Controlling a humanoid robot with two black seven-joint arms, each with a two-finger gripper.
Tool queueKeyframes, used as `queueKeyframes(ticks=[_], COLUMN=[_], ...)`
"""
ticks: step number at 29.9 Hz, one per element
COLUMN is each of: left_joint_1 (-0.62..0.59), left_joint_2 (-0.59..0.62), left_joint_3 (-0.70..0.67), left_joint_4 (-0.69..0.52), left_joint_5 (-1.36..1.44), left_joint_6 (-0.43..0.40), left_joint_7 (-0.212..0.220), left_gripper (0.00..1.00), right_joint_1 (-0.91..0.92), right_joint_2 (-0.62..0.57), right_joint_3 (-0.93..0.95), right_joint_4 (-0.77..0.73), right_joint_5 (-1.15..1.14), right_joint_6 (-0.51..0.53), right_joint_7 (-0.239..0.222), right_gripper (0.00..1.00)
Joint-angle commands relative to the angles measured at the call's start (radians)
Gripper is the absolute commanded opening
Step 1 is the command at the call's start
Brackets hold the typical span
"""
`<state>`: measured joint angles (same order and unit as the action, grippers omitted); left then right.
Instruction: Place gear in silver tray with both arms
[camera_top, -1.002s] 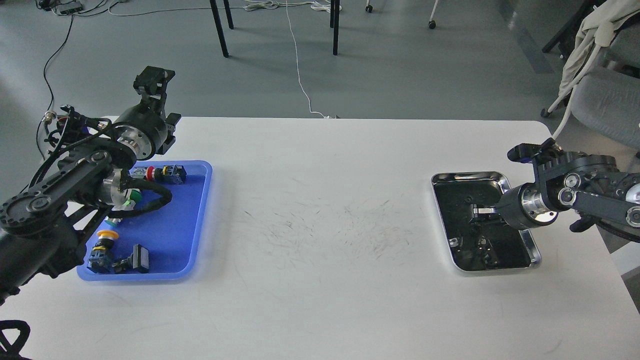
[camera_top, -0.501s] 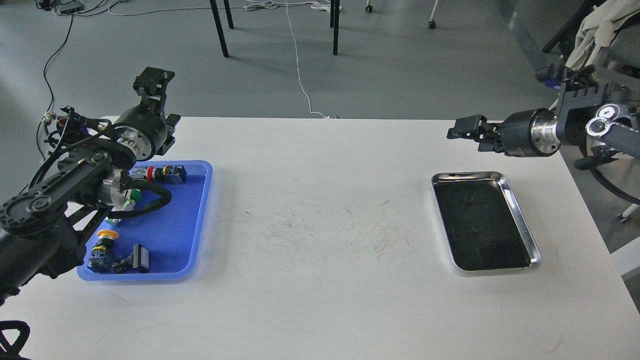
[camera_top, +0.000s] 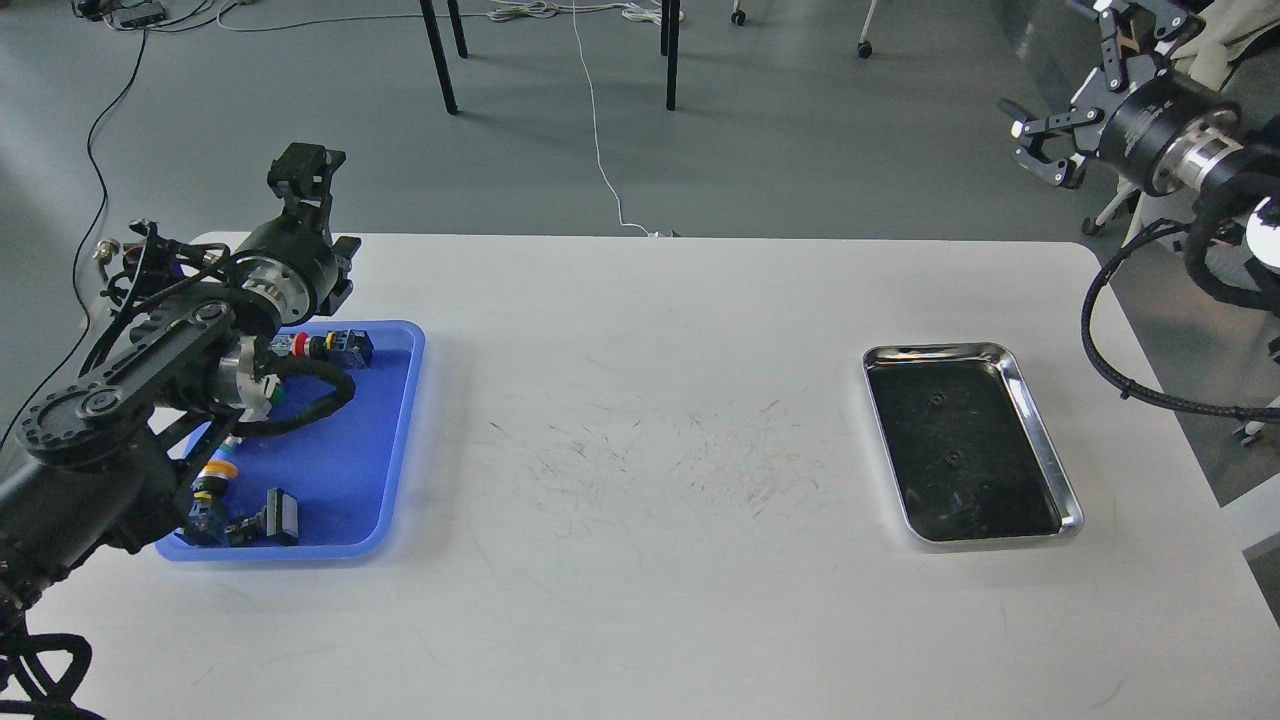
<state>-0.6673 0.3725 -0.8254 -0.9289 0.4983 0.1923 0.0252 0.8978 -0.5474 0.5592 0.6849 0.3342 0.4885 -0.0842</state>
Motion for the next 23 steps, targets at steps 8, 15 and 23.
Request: queueKeyframes(ticks=[8,15,23], left_joint_1=[0.009,-0.006,-0.006], left_joint_2=[-0.156,-0.142,-0.130], left_joint_3=[-0.136,-0.172,-0.170], left_joint_4=[0.090,0.101,0.099], left_joint_5=[-0.109,-0.118,-0.119], left_joint_6=[-0.027,-0.097,-0.096], left_joint_7=[-0.065,-0.083,-0.129], left_gripper=[0.98,0.98,0.98], right_joint_1=[-0.252,-0.277,-0.281], right_joint_2=[0.118,0.127,0.126], right_joint_3=[0.245,0.286,0.306], right_joint_4=[0.165,0.162,0.165], right_joint_5=[0.006,0.006,0.006], right_joint_6=[0.000,0.000,0.000], right_joint_7=[0.007,0.104,0.135], right_gripper=[0.99,0.99,0.99])
